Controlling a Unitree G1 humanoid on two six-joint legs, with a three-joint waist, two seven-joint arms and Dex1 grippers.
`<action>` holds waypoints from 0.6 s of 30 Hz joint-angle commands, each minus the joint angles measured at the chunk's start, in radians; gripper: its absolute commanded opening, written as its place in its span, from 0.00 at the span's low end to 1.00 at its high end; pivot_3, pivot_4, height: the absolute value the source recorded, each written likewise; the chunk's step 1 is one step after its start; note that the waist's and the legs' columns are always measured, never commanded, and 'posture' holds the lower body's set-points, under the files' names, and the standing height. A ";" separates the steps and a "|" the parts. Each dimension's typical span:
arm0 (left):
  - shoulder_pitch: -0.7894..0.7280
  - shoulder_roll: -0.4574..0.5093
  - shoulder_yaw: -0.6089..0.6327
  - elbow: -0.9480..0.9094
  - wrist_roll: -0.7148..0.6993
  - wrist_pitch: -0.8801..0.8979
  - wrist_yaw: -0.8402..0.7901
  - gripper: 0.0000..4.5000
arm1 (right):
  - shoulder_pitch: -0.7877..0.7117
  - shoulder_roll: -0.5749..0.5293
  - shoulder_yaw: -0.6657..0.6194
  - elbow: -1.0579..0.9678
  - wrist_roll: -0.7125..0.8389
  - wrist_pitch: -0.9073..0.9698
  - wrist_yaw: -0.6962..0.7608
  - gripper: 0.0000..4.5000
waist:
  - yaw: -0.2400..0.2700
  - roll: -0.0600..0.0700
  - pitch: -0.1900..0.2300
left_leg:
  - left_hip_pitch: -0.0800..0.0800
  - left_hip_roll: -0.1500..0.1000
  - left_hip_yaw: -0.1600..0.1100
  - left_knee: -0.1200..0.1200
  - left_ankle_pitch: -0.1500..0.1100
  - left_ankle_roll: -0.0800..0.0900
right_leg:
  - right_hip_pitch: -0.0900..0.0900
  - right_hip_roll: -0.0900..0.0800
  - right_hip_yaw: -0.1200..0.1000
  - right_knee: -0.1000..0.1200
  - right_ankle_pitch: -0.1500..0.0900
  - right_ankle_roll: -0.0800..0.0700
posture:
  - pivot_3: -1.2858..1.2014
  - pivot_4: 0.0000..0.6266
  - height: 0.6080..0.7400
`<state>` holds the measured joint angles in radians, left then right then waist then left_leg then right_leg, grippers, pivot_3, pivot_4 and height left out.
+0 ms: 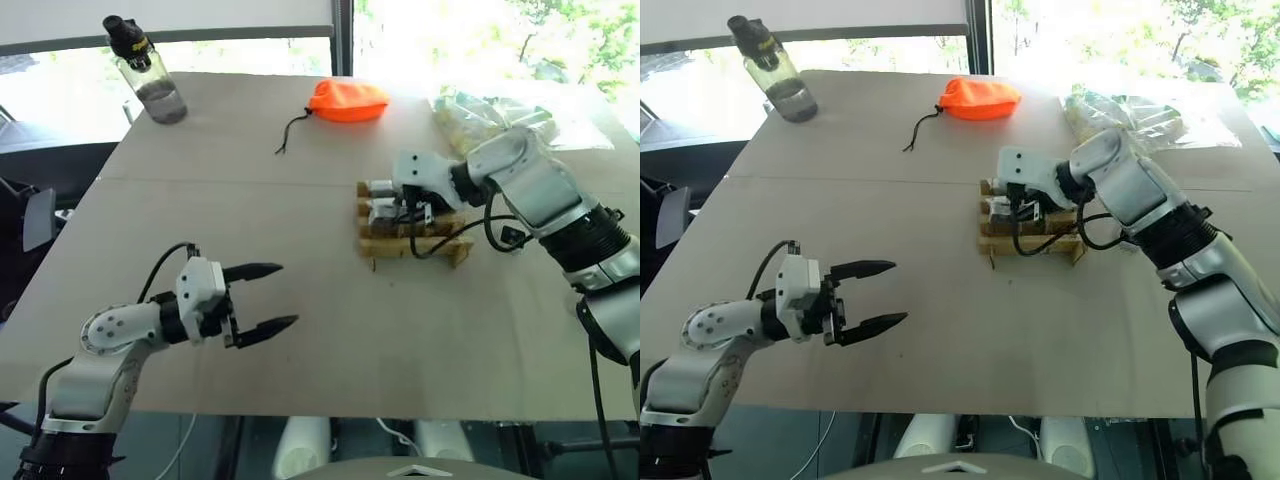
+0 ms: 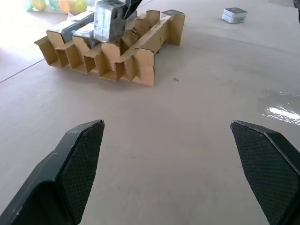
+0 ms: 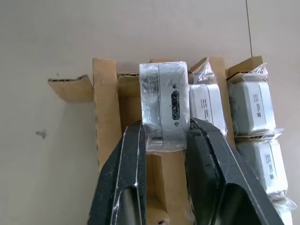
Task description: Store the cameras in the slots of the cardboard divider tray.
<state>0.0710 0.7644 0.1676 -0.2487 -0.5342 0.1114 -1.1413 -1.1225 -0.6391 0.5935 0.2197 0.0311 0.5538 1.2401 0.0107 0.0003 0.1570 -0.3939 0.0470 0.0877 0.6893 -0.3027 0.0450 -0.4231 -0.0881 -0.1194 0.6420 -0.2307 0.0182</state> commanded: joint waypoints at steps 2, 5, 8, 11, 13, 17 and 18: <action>-0.004 -0.002 0.026 -0.018 -0.008 0.012 0.021 1.00 | -0.015 -0.011 0.006 -0.019 -0.043 0.003 0.074 0.14 | -0.001 0.000 0.000 | 0.000 0.000 0.000 0.000 0.000 0.000 | 0.000 0.000 0.000 0.000 0.000 0.000 | 0.52 0.24 0.89; -0.008 -0.007 0.026 -0.022 -0.006 0.026 0.041 1.00 | -0.007 -0.021 0.011 -0.034 -0.065 -0.013 0.112 0.14 | 0.000 0.000 0.000 | 0.000 0.000 0.000 0.000 0.000 0.000 | 0.000 0.000 0.000 0.000 0.000 0.000 | 0.52 0.24 0.89; -0.017 -0.010 0.024 -0.022 -0.008 0.040 0.058 1.00 | -0.002 -0.013 0.009 -0.029 -0.087 -0.024 0.116 0.14 | 0.001 0.000 0.000 | 0.000 0.000 0.000 0.000 0.000 0.000 | 0.000 0.000 0.000 0.000 0.000 0.000 | 0.52 0.24 0.89; -0.034 -0.018 0.023 -0.017 -0.007 0.063 0.091 1.00 | -0.002 -0.003 0.011 -0.018 -0.106 -0.033 0.122 0.14 | 0.002 0.000 0.000 | 0.000 0.000 0.000 0.000 0.000 0.000 | 0.000 0.000 -0.001 0.000 0.000 0.000 | 0.52 0.24 0.89; -0.045 -0.026 0.026 -0.020 -0.021 0.087 0.109 1.00 | -0.002 0.001 0.012 -0.010 -0.117 -0.036 0.124 0.14 | 0.001 0.000 0.000 | 0.000 0.000 0.000 0.000 0.000 0.000 | 0.000 0.000 -0.001 0.000 0.000 0.000 | 0.52 0.24 0.89; -0.054 -0.041 0.027 -0.044 -0.050 0.127 0.129 1.00 | 0.003 -0.001 0.018 0.001 -0.147 -0.052 0.130 0.14 | 0.002 0.000 0.000 | 0.000 -0.001 0.000 0.000 0.000 -0.001 | 0.000 0.000 -0.001 0.000 0.000 0.000 | 0.52 0.24 0.89; -0.055 -0.043 0.026 -0.048 -0.053 0.134 0.132 1.00 | 0.003 -0.002 0.022 0.007 -0.159 -0.060 0.129 0.14 | 0.002 0.000 0.000 | 0.000 -0.001 0.000 0.000 0.000 -0.001 | 0.000 0.000 -0.001 0.000 0.000 0.000 | 0.52 0.24 0.89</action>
<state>0.0235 0.7217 0.1681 -0.2582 -0.5619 0.2388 -1.0166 -1.1199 -0.6272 0.6154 0.2196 -0.0934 0.5073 1.3593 0.0126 0.0003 0.1570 -0.3941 0.0460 0.0880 0.6893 -0.3023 0.0443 -0.4228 -0.0881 -0.1202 0.6420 -0.2307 0.0182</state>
